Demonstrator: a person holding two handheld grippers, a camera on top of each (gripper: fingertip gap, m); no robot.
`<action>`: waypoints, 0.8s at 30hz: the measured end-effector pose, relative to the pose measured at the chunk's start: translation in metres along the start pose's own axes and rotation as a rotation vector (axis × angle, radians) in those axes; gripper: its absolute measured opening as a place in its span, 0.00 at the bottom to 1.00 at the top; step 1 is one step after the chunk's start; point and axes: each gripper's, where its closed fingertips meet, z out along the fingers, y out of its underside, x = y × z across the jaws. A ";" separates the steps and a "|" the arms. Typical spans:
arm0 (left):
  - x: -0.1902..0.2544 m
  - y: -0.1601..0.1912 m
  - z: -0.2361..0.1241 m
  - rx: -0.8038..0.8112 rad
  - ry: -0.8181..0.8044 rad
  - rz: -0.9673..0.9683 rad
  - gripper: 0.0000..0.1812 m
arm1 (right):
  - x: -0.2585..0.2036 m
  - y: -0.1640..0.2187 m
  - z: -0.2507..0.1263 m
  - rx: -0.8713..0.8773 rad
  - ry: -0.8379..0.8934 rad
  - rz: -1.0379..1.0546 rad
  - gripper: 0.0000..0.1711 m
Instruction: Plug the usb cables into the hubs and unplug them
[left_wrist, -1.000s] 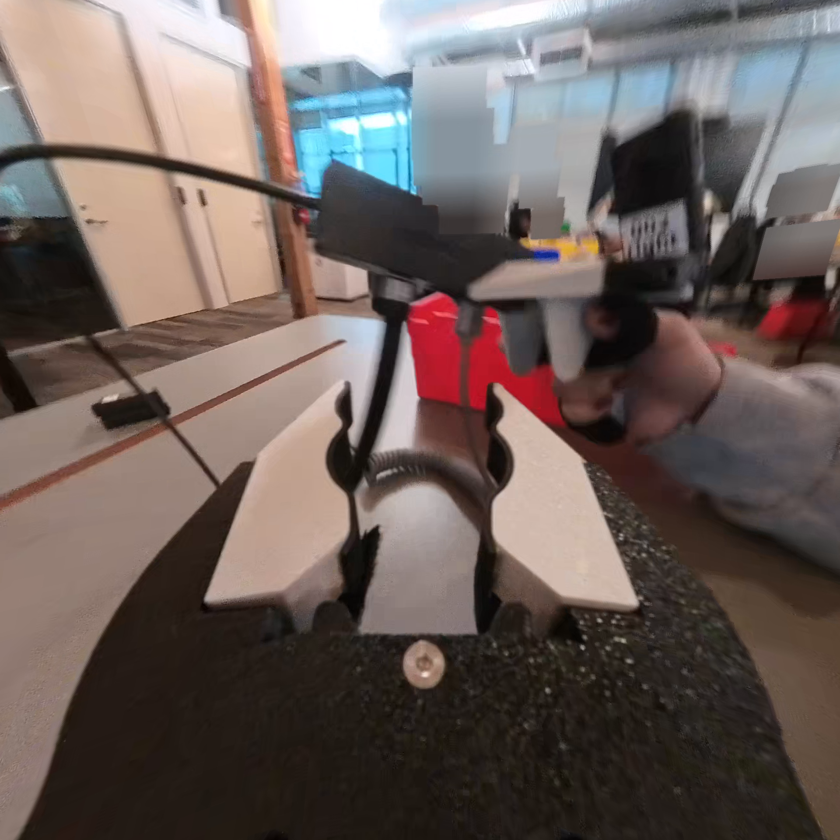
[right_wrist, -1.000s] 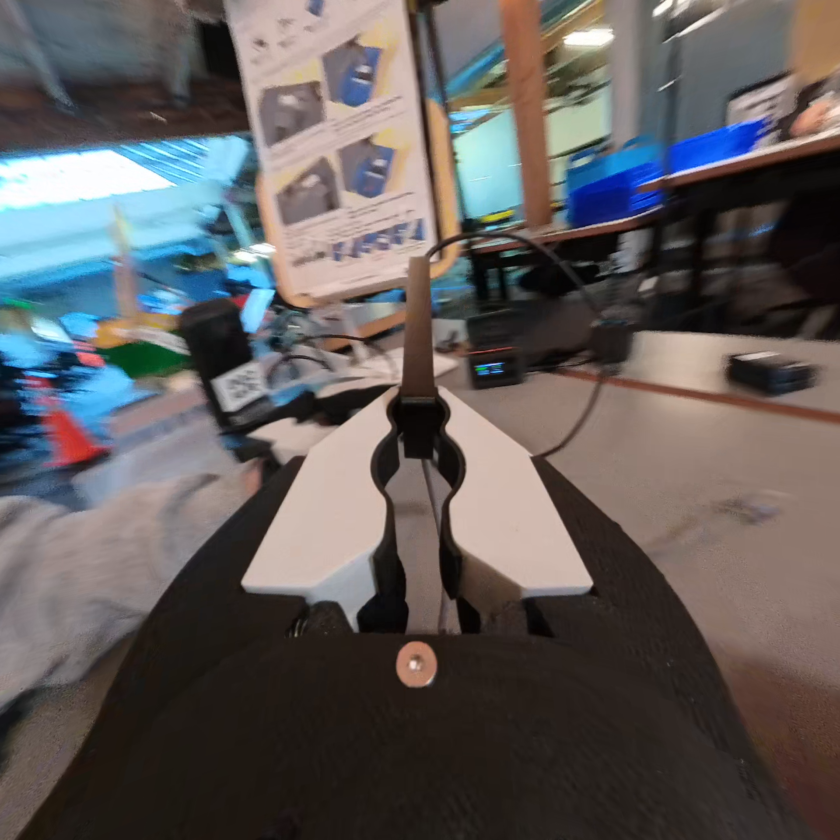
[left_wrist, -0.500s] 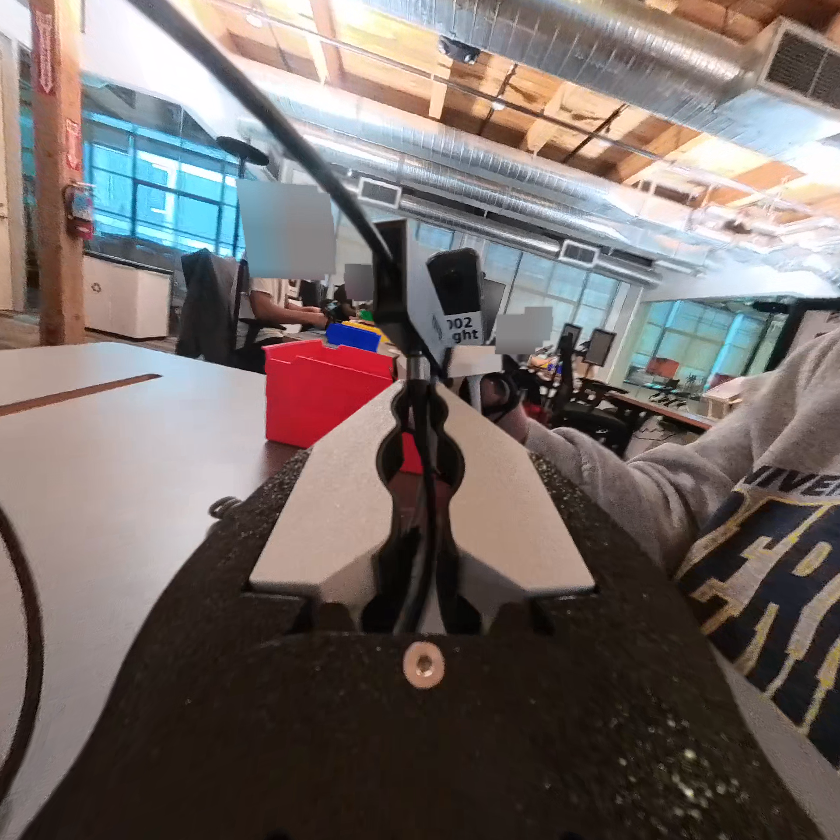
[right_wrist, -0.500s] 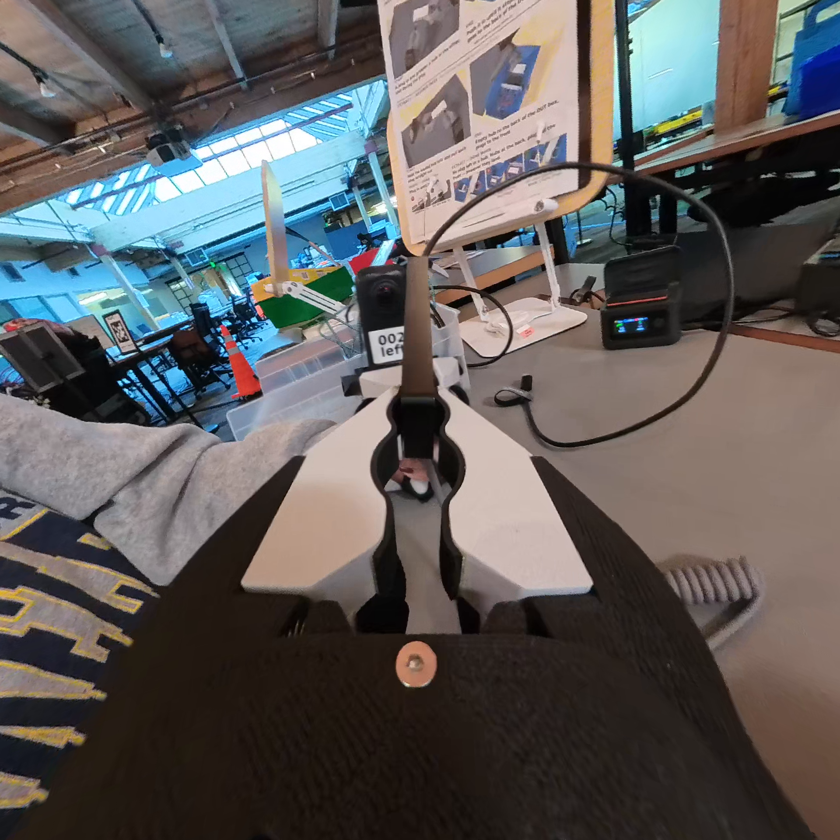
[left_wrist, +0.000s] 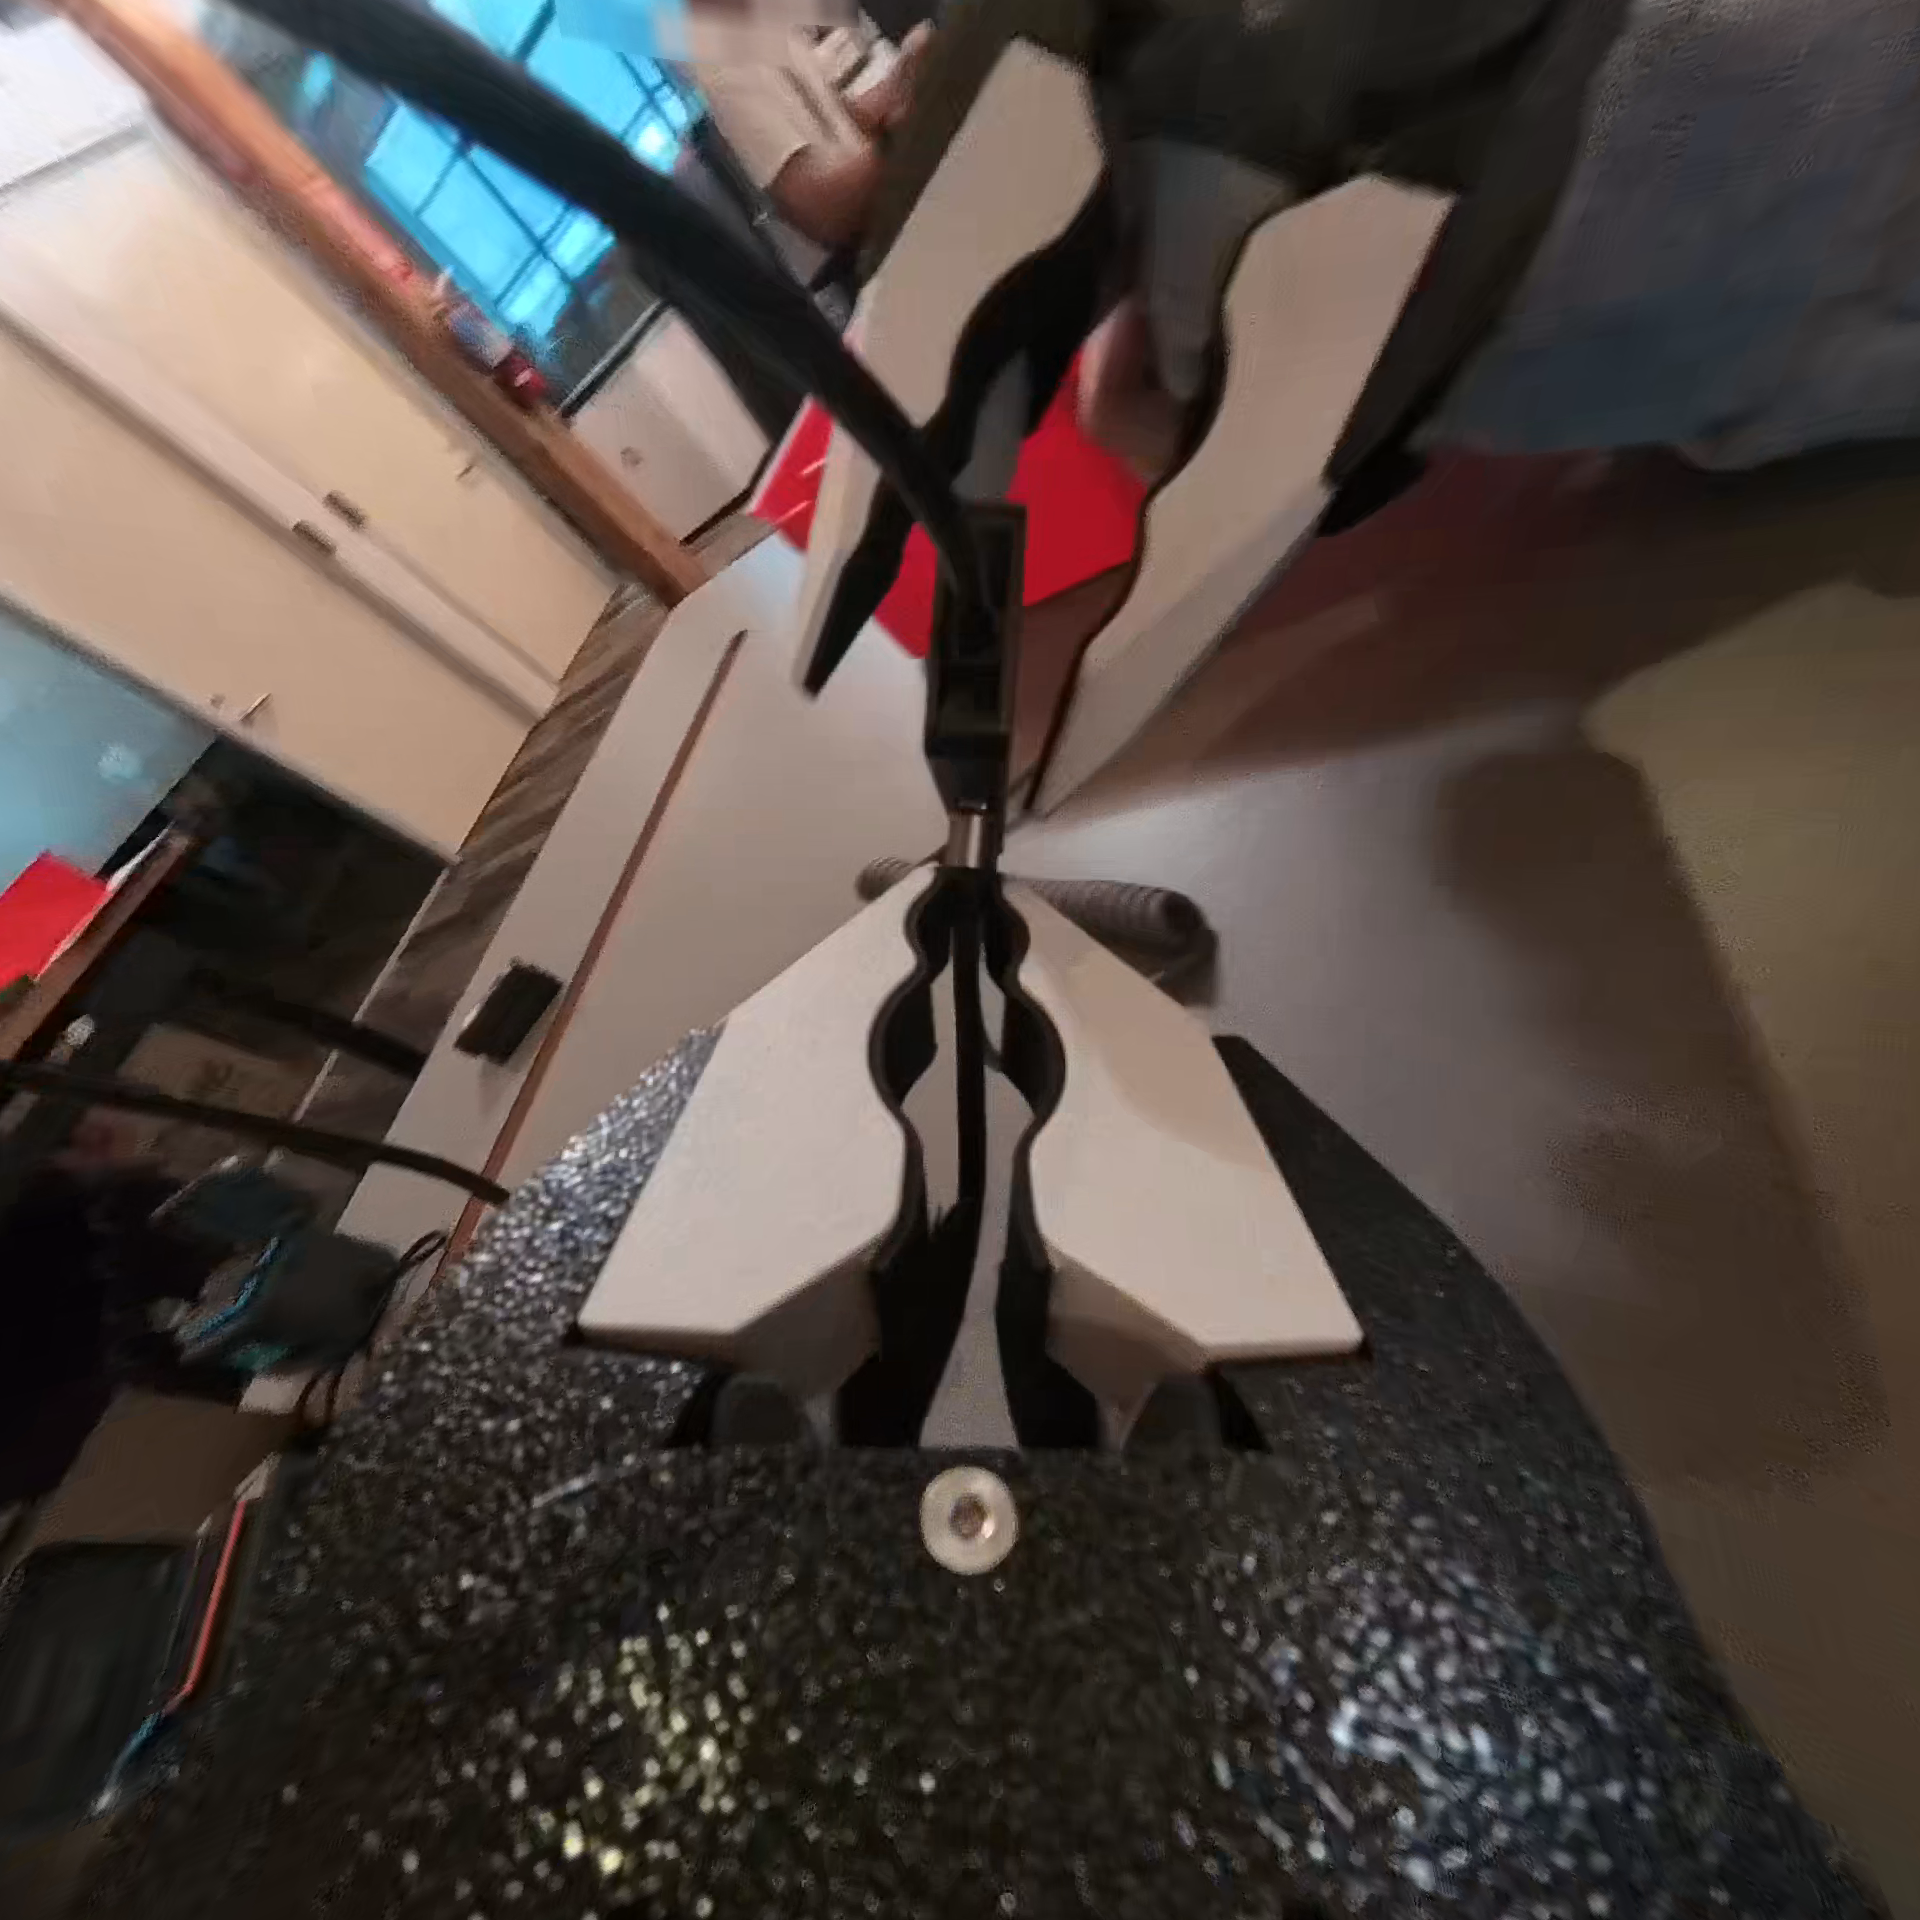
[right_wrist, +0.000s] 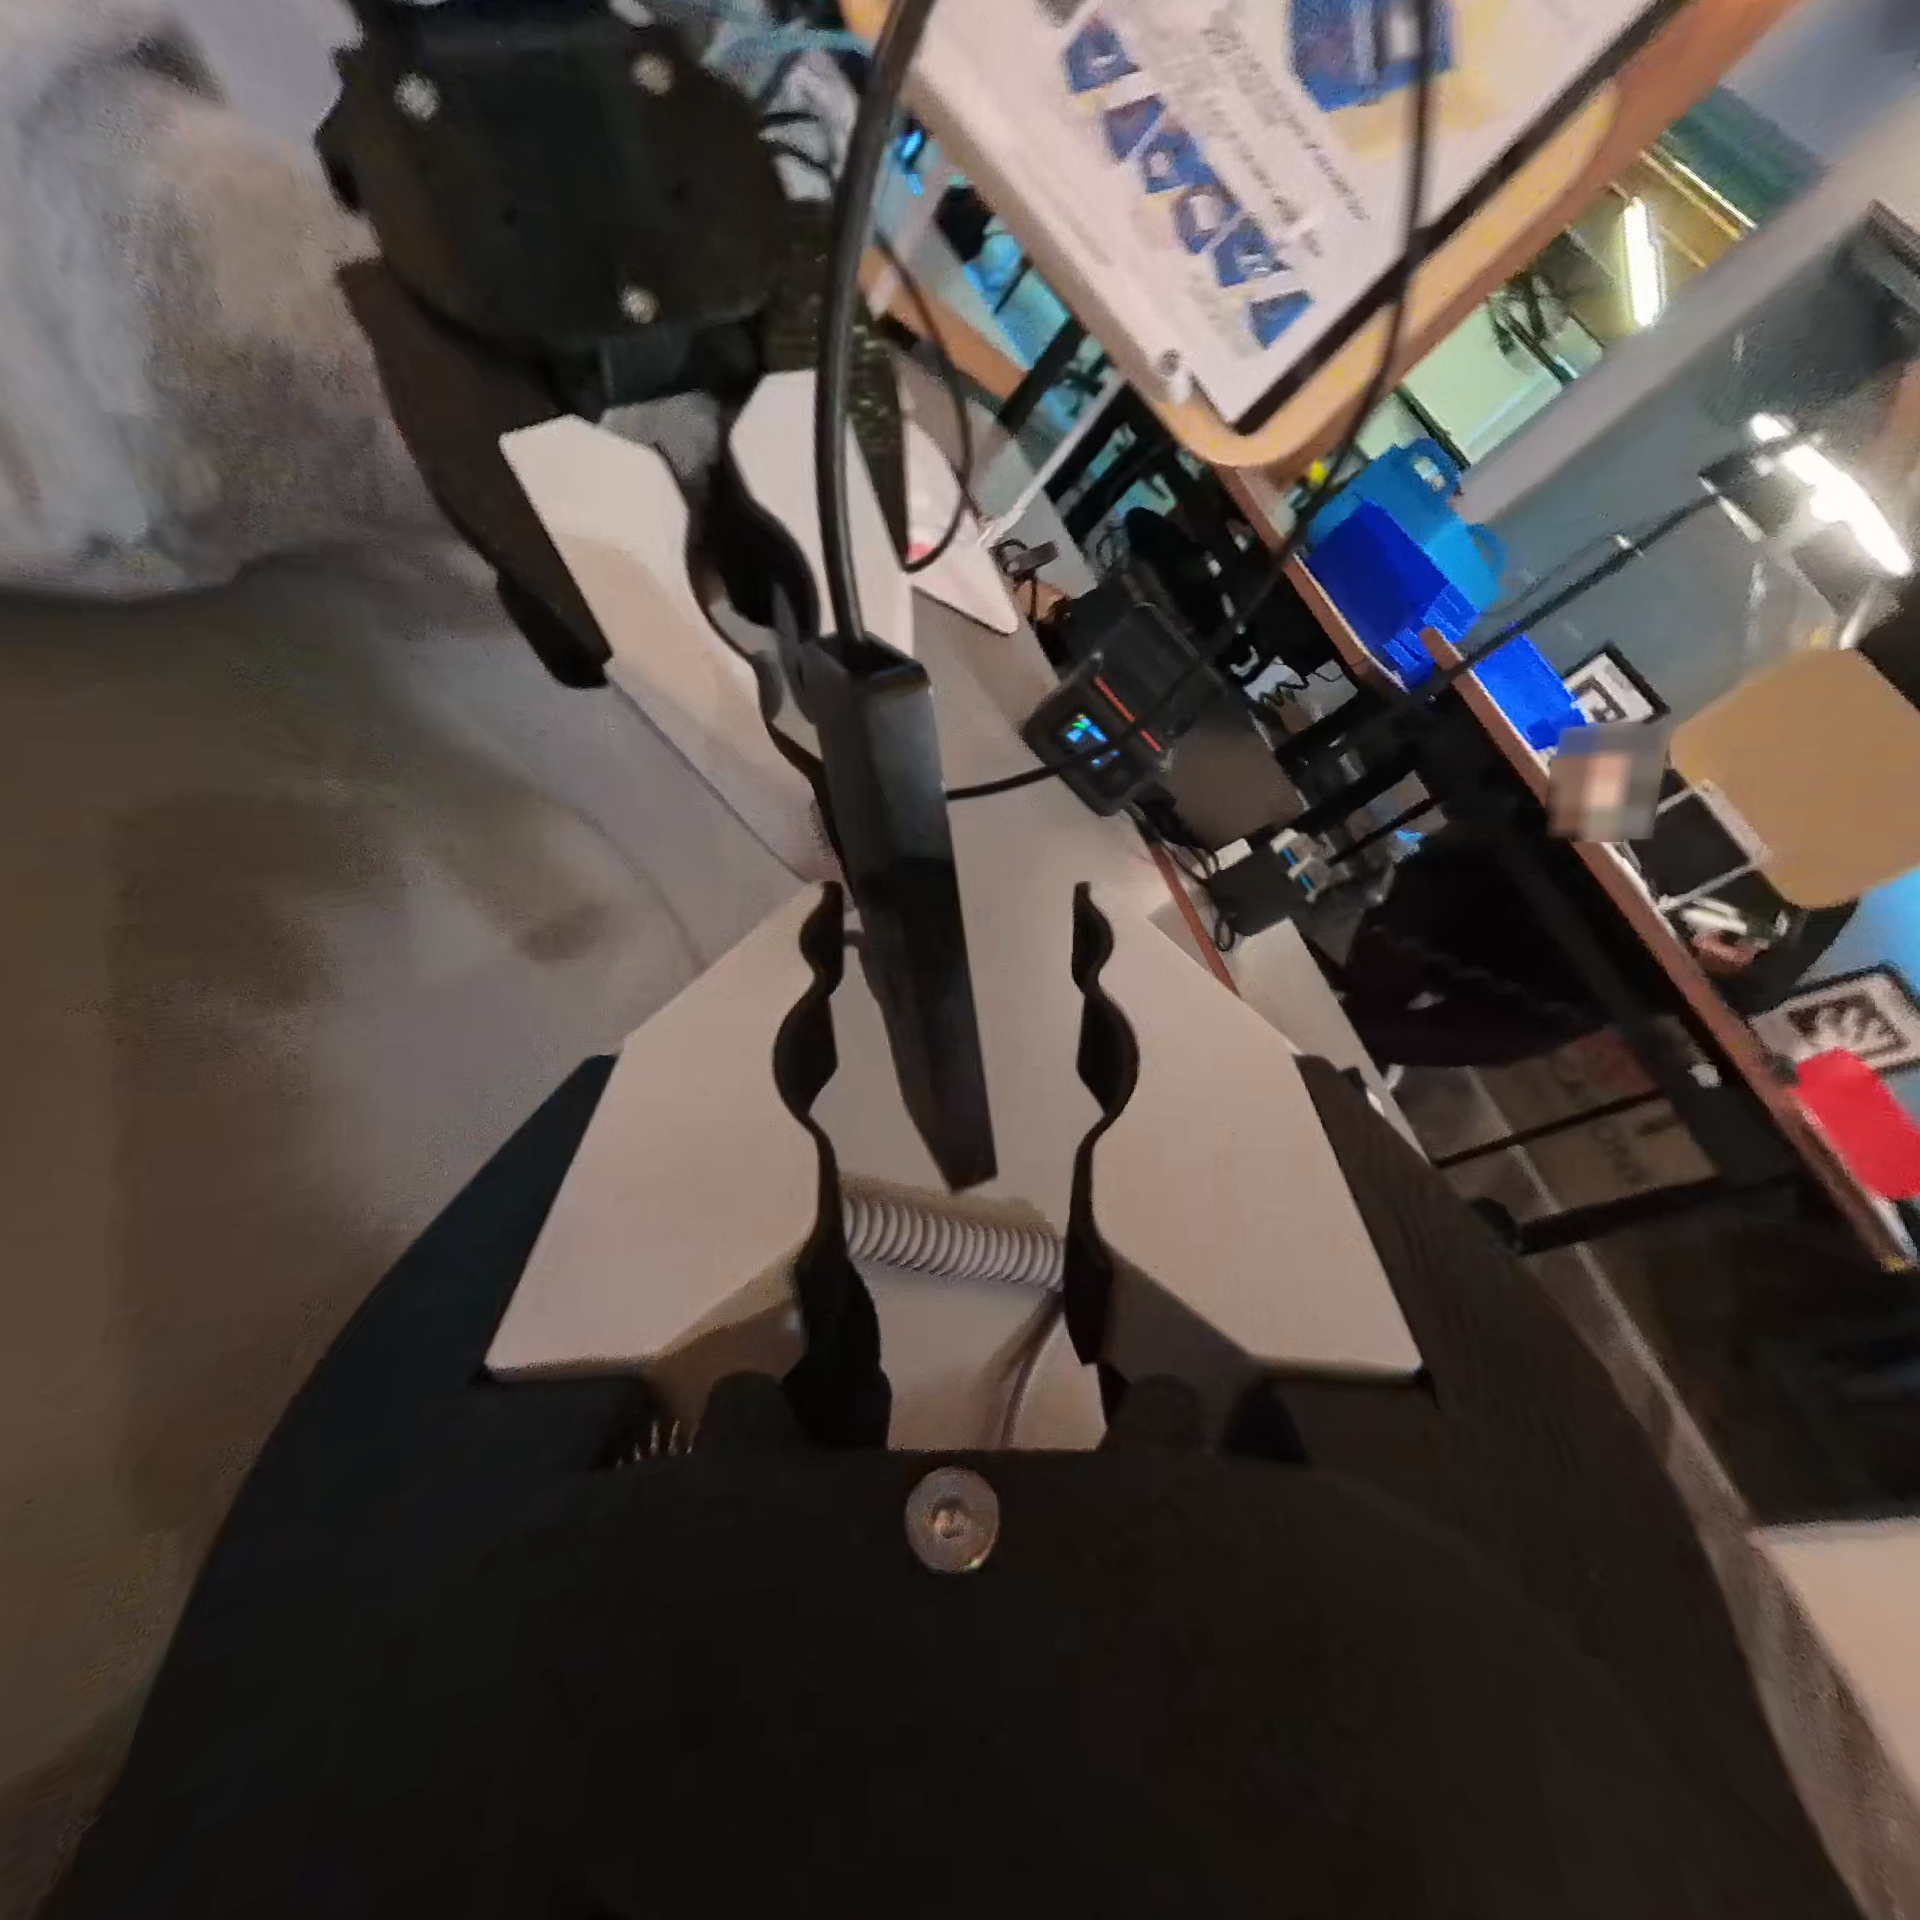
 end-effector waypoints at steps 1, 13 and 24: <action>0.007 0.000 0.000 0.001 0.023 0.015 0.02 | -0.008 0.001 0.002 -0.015 -0.021 -0.041 0.21; 0.038 0.056 -0.014 -0.317 0.108 0.068 0.01 | -0.052 0.024 -0.035 -0.233 -0.179 -0.091 0.05; 0.062 0.058 0.006 -0.340 0.220 -0.186 0.02 | -0.015 -0.003 -0.067 -0.103 -0.061 0.338 0.04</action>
